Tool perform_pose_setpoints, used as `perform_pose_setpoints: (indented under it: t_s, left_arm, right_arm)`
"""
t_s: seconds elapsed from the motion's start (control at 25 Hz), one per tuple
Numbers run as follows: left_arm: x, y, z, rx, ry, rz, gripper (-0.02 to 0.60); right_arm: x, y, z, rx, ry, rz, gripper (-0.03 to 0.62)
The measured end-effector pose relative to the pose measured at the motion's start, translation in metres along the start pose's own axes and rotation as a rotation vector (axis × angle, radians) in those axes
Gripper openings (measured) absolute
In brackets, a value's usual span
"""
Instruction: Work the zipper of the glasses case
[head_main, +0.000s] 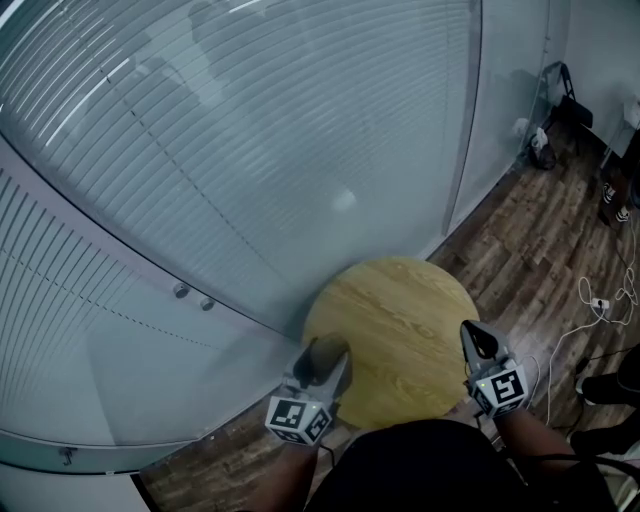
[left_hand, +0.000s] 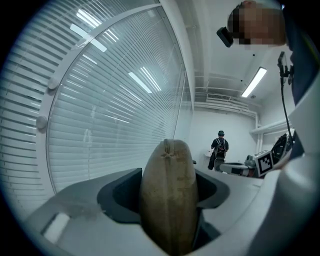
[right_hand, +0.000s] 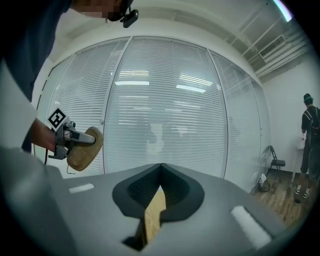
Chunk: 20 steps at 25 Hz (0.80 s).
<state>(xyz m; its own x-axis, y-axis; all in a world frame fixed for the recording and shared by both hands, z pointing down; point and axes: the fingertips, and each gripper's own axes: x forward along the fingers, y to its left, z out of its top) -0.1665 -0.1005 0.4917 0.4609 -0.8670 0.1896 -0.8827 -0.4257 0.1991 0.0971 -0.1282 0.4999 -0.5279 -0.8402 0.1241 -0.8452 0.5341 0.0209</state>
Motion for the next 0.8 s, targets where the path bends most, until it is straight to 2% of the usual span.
perform_pose_setpoints:
  t_s: [0.32, 0.6, 0.8]
  left_arm:
    - [0.006, -0.011, 0.015, 0.039, -0.019, -0.028, 0.302]
    - [0.003, -0.014, 0.041, 0.032, -0.052, -0.047, 0.302]
    - [0.005, -0.029, 0.059, 0.075, -0.066, -0.073, 0.302]
  right_arm:
    - [0.003, 0.003, -0.002, -0.003, -0.016, 0.03, 0.006]
    - [0.001, 0.002, 0.011, 0.027, -0.018, 0.018, 0.006]
    - [-0.005, 0.004, 0.022, 0.064, -0.015, 0.03, 0.006]
